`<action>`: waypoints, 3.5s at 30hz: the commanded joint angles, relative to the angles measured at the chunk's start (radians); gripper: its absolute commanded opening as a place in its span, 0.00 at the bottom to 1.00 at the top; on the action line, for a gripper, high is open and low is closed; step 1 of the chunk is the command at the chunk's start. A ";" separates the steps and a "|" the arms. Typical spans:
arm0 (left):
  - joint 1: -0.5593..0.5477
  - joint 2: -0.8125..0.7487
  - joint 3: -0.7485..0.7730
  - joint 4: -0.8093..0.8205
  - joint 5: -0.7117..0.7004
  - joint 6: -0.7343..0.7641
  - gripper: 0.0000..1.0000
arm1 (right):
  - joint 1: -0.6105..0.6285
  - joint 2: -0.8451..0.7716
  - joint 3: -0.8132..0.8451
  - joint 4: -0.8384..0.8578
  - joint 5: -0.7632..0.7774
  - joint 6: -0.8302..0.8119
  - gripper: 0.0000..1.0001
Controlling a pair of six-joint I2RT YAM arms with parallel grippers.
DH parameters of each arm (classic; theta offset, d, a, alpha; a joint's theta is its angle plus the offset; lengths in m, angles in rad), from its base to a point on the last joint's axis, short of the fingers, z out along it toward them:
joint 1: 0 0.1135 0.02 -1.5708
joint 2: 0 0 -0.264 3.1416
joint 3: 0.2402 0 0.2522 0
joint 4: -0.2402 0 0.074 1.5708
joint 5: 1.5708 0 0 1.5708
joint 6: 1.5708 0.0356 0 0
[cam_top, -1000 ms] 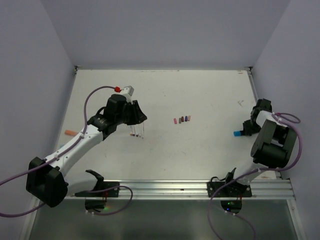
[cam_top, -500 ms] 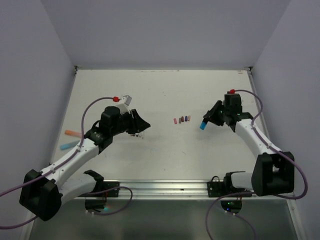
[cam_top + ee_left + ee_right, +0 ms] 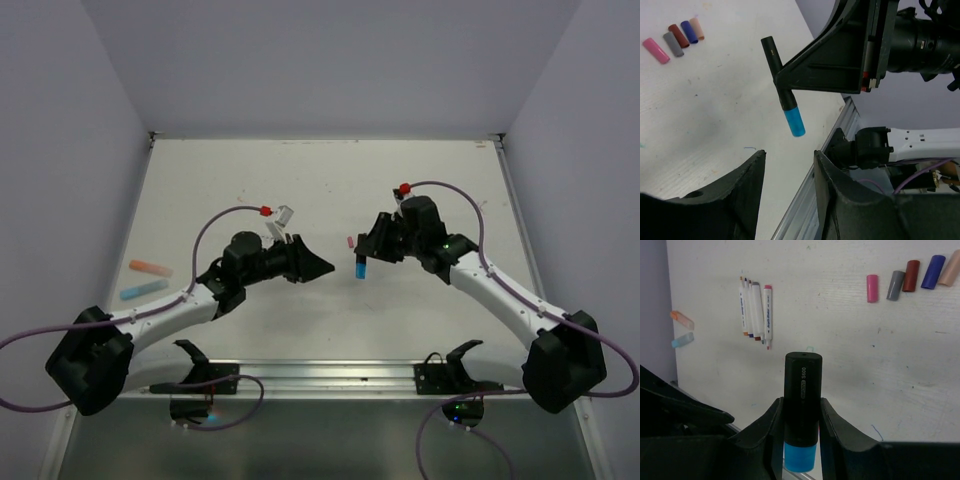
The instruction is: Open the pen caps
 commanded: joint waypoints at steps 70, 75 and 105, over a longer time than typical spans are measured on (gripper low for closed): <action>-0.208 -0.004 -0.050 -0.185 -0.357 -0.002 0.00 | 0.022 -0.102 0.025 -0.200 0.309 -0.052 0.00; -0.231 0.061 -0.058 -0.138 -0.440 -0.085 0.00 | 0.024 -0.036 0.014 -0.305 0.263 -0.166 0.00; -0.326 0.583 0.108 0.206 -0.372 -0.245 0.13 | 0.025 0.124 -0.181 -0.048 0.151 -0.181 0.00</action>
